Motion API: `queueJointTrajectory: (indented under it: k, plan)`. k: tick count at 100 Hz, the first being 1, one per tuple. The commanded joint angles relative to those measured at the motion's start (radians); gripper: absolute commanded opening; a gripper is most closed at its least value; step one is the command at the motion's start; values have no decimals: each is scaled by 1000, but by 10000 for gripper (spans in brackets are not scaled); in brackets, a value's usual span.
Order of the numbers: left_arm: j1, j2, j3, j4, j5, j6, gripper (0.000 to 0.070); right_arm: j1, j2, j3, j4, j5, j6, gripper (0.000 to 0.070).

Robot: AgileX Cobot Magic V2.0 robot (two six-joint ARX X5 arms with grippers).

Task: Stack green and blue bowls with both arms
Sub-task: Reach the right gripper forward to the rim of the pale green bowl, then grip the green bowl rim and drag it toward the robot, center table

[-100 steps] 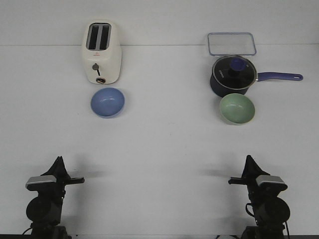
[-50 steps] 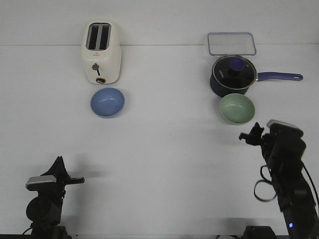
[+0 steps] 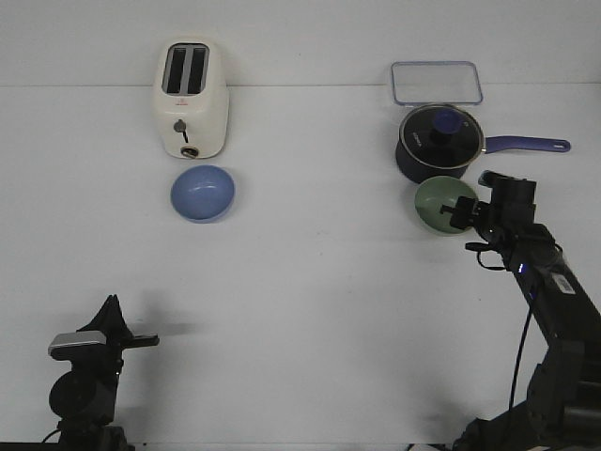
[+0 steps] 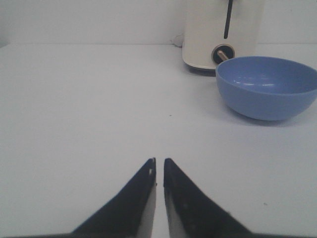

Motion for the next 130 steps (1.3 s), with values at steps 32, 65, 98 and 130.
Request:
queueJointTrajectory:
  k: [32,65,98,130]
  plan:
    - [2,-1,-18,13,0,-2,13,-7,71,25,79,-27,47,0]
    - [2,-1,-18,13,0,-2,13,18,-218,-3,-71,-160,35,0]
    - [2,-1,-18,13,0,-2,13,440,-594,-303,-87,-180,79,0]
    - [2,-1,-18,14,0,-2,13,794,-570,-459,-16,-27,159,0]
